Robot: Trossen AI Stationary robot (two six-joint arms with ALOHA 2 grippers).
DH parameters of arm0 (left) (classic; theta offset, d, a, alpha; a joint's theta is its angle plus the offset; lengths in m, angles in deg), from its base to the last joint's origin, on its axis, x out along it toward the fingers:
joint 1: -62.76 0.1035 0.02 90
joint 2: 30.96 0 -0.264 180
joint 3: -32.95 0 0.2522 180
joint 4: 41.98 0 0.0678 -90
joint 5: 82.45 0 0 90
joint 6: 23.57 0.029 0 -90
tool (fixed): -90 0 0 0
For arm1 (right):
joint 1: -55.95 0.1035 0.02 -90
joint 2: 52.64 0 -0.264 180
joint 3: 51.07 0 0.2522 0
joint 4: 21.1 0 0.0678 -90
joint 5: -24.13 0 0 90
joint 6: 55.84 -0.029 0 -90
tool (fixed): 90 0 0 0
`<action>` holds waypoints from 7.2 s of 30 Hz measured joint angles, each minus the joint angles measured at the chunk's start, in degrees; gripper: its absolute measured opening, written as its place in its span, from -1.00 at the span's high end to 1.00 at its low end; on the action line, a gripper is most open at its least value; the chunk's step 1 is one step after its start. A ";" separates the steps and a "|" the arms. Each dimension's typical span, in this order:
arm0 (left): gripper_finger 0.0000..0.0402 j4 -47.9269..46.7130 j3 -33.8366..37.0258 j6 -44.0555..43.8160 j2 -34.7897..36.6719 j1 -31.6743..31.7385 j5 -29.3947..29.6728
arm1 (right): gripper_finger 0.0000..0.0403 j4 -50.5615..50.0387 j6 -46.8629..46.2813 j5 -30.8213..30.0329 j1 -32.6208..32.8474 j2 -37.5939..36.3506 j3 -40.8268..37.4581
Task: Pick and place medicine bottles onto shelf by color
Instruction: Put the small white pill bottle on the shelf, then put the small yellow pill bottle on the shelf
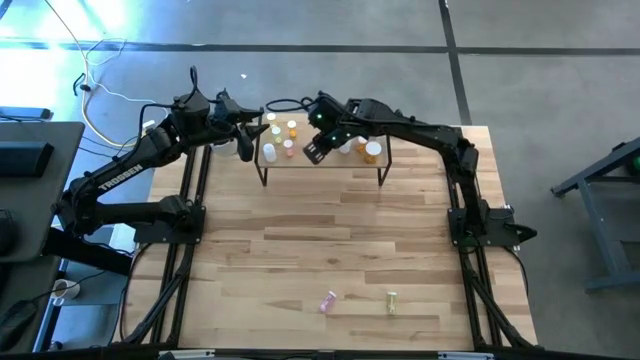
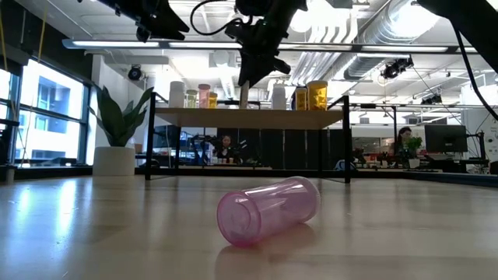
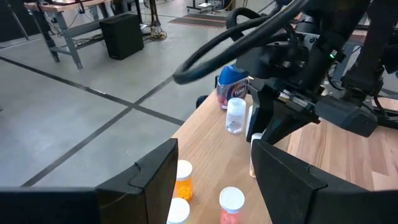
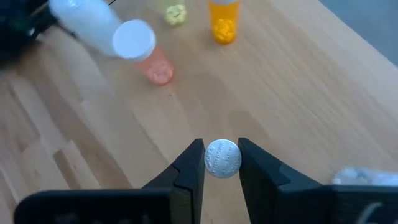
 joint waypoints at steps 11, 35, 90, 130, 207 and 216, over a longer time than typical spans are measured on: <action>0.04 0.00 0.00 0.02 0.00 0.00 -0.02 | 0.66 0.14 21.71 5.25 -2.00 0.00 0.00; 0.04 -0.39 0.00 0.02 0.00 0.00 -0.04 | 0.48 -1.54 39.82 9.16 -2.09 -0.04 0.07; 0.04 -1.70 0.00 4.52 0.02 0.02 0.13 | 0.35 -5.13 13.20 6.80 2.37 -13.34 0.07; 0.04 -8.63 -0.02 -4.74 6.03 -0.22 0.15 | 0.35 -11.02 -35.33 -0.33 31.75 -33.34 -36.99; -0.04 -19.48 -0.02 -6.45 6.01 -0.22 -4.78 | 0.02 6.56 -102.60 9.85 58.91 -8.30 -45.09; -0.04 -19.47 -0.02 -6.45 6.01 -0.22 -4.77 | 0.04 7.54 -108.97 6.94 61.79 -6.69 -45.09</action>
